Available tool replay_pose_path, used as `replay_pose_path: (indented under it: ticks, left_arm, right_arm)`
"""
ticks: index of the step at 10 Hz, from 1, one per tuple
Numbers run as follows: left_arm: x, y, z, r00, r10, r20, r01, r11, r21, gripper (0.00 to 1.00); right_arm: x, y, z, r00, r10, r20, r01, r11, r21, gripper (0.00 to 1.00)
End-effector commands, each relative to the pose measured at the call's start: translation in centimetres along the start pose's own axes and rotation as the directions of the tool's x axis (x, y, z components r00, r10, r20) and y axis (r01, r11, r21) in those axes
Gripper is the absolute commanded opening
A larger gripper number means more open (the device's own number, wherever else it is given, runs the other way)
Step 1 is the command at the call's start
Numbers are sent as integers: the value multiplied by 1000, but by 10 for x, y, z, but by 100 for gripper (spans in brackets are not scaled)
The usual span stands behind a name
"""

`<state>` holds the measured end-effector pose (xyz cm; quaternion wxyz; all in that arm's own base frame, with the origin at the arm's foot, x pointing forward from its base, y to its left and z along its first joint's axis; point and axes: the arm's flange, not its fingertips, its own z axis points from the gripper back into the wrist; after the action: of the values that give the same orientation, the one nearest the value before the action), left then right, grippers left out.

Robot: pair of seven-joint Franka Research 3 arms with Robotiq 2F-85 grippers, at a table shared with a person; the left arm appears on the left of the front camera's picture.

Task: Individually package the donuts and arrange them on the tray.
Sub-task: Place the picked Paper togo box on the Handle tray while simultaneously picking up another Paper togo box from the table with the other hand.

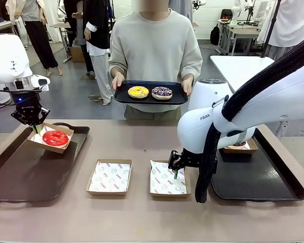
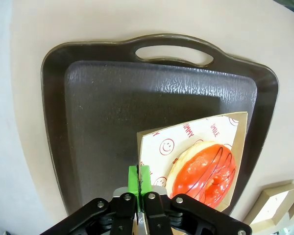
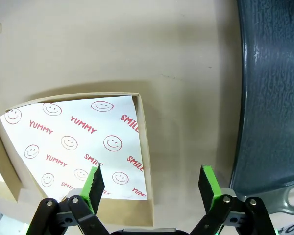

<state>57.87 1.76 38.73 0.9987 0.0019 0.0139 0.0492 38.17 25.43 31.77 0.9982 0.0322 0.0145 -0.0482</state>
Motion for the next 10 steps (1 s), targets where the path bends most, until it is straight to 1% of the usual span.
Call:
replay_pose_path:
  ticks: [1,4,5,6,7,8,9,10]
  left_arm:
    - [8,-4,2,999,32,-9,-32,999,-11,1]
    - [16,-5,-2,999,42,-18,-42,999,-16,1]
    - [21,-4,-5,998,50,-24,-50,999,-17,1]
    - [23,-4,-7,998,48,-31,-49,999,-19,1]
    - [25,-4,-9,998,50,-34,-50,999,-18,1]
    - [26,-5,-9,998,49,-36,-50,999,-17,1]
    - [28,-5,-10,998,51,-38,-52,999,-15,1]
    - [29,-5,-11,998,50,-38,-51,999,-16,1]
  right_arm:
    - [1,1,-5,1000,2,11,-2,1000,13,100]
    - [1,0,-6,1000,19,-2,-18,1000,15,100]
    - [2,-1,-6,1000,20,-4,-20,1000,17,77]
    - [2,-1,-7,1000,22,-5,-22,1000,18,74]
    - [2,-1,-7,1000,22,-5,-22,1000,20,50]
    - [2,-2,-7,1000,24,-5,-24,999,21,33]
    - [2,-2,-7,1000,24,-6,-24,999,22,0]
    - [2,-2,-7,1000,21,-7,-21,1000,22,0]
